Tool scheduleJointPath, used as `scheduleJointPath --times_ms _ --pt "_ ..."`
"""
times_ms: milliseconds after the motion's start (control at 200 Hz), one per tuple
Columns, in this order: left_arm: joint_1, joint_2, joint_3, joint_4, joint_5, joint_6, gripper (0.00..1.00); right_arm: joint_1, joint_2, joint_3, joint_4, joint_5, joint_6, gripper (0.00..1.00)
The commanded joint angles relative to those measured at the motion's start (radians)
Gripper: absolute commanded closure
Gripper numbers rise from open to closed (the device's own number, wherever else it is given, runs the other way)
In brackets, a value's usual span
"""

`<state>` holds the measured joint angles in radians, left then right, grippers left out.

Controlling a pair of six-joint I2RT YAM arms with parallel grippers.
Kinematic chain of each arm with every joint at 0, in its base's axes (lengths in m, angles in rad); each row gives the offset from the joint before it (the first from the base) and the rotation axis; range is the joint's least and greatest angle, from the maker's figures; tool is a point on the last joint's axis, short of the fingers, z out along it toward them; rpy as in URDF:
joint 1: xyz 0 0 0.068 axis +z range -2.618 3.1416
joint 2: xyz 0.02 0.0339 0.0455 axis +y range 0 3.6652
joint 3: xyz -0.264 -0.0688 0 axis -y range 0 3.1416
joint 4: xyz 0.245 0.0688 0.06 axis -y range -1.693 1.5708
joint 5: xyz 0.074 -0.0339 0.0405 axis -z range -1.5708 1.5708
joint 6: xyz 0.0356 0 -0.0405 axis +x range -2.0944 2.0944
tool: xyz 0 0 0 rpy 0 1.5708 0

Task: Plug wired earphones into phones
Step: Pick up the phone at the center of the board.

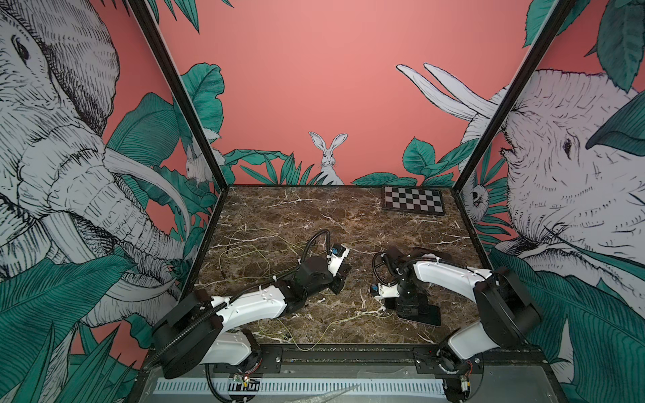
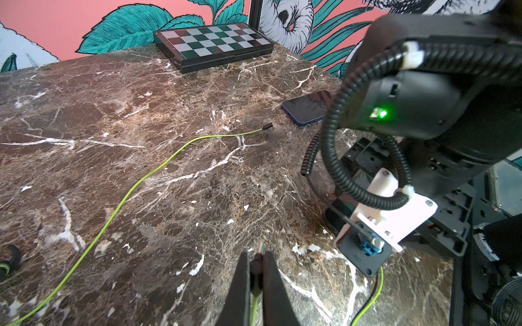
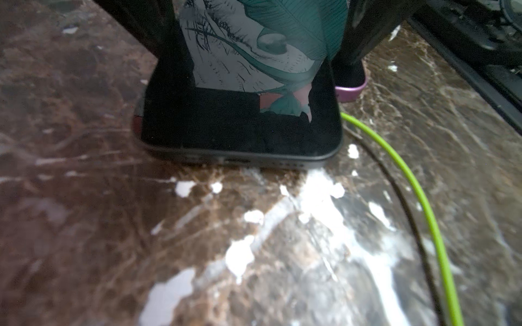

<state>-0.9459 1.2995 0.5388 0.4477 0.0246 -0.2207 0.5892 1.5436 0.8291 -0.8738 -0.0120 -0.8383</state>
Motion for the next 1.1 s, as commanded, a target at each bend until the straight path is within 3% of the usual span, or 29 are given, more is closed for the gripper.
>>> scheduleJointPath --times_ms 0,665,1095 --pt "0.006 -0.032 -0.01 0.009 -0.006 0.01 1.0 0.001 0.019 0.011 -0.007 0.003 -0.007 0.12" --pt "0.006 -0.009 0.006 0.016 0.009 -0.005 1.0 -0.008 0.001 -0.02 0.087 0.013 -0.013 0.36" --pt "0.006 0.006 0.032 -0.002 0.024 -0.034 1.0 -0.011 -0.217 -0.083 0.171 -0.005 0.034 0.35"
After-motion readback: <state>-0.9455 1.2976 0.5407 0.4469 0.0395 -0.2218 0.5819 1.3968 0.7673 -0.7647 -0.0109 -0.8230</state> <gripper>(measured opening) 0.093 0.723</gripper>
